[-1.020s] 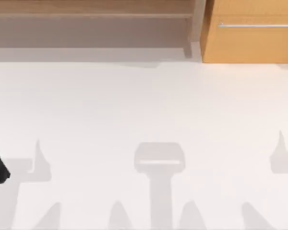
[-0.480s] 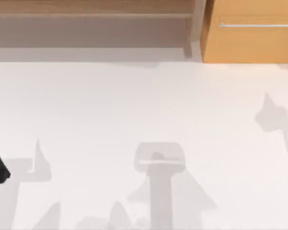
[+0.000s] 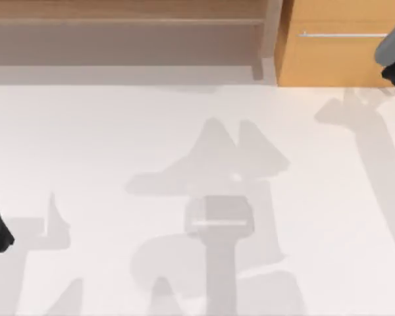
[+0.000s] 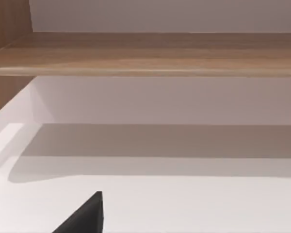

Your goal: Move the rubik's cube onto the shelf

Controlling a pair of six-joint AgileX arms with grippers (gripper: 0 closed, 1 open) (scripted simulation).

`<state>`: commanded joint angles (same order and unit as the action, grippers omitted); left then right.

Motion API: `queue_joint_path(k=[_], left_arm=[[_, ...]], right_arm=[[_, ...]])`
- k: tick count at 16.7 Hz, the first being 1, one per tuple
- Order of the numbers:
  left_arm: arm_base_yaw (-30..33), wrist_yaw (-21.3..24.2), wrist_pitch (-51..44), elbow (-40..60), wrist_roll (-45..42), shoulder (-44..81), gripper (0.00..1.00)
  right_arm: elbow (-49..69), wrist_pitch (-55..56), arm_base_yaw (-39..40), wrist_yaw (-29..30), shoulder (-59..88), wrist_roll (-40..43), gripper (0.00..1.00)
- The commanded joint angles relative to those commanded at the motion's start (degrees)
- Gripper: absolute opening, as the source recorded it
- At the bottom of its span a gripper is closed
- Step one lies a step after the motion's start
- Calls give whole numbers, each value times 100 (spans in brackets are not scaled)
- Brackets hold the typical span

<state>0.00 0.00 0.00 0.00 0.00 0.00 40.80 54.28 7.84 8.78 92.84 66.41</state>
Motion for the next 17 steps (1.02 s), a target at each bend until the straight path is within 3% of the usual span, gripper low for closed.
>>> queue_joint_path(k=[8, 17], left_arm=[[0, 0, 0, 0, 0, 0, 100], [0, 0, 0, 0, 0, 0, 100]], right_arm=[[1186, 1708, 206, 298, 3113, 2029, 100], [1326, 1907, 198, 327, 3490, 2278, 100]])
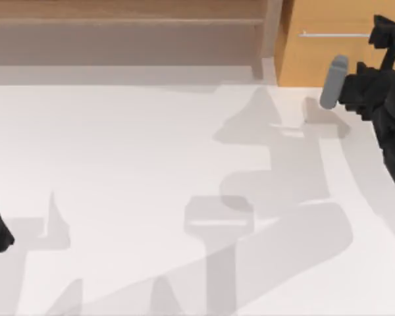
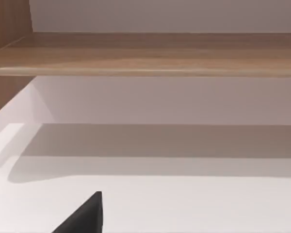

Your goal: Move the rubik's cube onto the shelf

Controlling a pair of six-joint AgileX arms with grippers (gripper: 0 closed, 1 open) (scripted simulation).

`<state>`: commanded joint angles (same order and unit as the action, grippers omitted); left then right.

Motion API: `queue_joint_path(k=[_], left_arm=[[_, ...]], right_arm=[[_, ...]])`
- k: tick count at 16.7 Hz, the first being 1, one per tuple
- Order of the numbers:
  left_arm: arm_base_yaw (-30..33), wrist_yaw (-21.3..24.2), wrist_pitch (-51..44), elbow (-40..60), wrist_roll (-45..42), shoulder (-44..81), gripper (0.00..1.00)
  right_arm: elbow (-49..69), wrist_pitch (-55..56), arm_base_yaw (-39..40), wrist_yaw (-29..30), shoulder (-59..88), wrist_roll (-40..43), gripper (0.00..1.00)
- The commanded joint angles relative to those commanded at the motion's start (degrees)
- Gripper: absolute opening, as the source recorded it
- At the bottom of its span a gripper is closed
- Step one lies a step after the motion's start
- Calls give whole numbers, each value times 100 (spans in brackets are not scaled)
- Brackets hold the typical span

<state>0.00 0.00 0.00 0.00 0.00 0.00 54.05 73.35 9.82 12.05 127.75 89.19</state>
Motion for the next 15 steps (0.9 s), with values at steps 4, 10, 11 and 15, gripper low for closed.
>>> queue_joint_path(k=[4, 10, 11, 15], left_arm=[[0, 0, 0, 0, 0, 0, 100], [0, 0, 0, 0, 0, 0, 100], [0, 0, 0, 0, 0, 0, 100], [0, 0, 0, 0, 0, 0, 100]], right_arm=[[410, -208, -22, -39, 180, 9, 100], [675, -349, -43, -58, 303, 10, 100], [675, -349, -43, -58, 303, 10, 92], [675, -349, -43, -58, 303, 10, 62]])
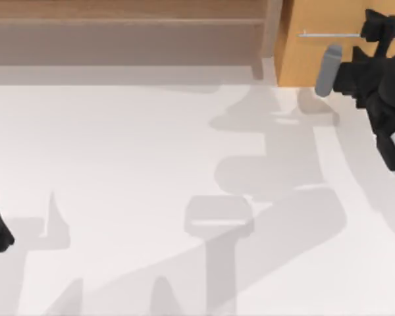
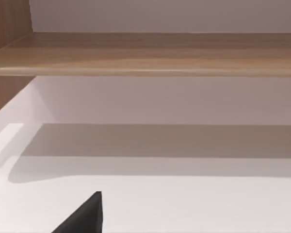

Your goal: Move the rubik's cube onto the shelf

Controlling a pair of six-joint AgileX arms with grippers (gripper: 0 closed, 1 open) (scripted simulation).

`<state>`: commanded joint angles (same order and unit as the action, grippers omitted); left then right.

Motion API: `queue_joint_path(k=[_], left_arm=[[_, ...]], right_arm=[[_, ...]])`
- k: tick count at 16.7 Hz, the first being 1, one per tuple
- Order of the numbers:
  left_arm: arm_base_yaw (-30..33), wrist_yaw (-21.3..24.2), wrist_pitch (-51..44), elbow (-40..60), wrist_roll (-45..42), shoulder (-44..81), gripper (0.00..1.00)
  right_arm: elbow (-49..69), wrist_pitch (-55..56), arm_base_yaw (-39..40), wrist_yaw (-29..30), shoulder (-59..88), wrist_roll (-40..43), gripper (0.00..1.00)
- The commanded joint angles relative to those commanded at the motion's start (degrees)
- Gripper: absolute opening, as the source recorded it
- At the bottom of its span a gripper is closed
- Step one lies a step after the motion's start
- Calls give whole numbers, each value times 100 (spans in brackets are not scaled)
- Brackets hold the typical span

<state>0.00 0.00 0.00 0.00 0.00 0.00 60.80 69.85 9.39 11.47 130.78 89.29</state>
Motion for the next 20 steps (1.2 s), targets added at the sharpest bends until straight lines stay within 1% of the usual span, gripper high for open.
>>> queue_joint_path(k=[8, 9, 18, 20], left_arm=[[0, 0, 0, 0, 0, 0, 100], [0, 0, 0, 0, 0, 0, 100], [0, 0, 0, 0, 0, 0, 100], [0, 0, 0, 0, 0, 0, 100]], right_arm=[[0, 0, 0, 0, 0, 0, 2], [0, 0, 0, 0, 0, 0, 0], [-27, -5, 19, 4, -7, -14, 0], [-243, 122, 47, 32, -117, 4, 0]])
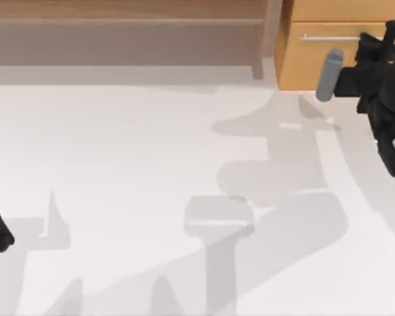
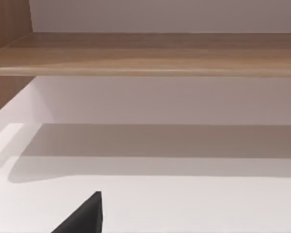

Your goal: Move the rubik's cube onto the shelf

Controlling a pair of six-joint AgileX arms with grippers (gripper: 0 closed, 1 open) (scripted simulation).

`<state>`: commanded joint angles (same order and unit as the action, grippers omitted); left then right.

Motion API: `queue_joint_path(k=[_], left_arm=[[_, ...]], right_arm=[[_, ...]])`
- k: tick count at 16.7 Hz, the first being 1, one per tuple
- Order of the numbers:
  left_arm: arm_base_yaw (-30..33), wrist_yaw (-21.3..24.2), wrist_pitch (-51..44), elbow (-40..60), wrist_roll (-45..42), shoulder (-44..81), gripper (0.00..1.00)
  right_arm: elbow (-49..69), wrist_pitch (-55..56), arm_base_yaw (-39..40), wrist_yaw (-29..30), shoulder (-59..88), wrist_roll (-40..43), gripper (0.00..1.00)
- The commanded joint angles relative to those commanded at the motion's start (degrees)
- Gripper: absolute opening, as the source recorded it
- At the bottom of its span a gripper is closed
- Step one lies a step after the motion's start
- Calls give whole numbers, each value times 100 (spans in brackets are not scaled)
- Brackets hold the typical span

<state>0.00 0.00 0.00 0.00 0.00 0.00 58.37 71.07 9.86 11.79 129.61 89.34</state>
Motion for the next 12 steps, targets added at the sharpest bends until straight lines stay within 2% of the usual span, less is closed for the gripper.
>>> queue_joint_path(k=[6, 12], left_arm=[[0, 0, 0, 0, 0, 0, 100], [0, 0, 0, 0, 0, 0, 100]], right_arm=[[-1297, 700, 153, 151, -535, -34, 0], [-1396, 777, 166, 158, -576, -29, 0]])
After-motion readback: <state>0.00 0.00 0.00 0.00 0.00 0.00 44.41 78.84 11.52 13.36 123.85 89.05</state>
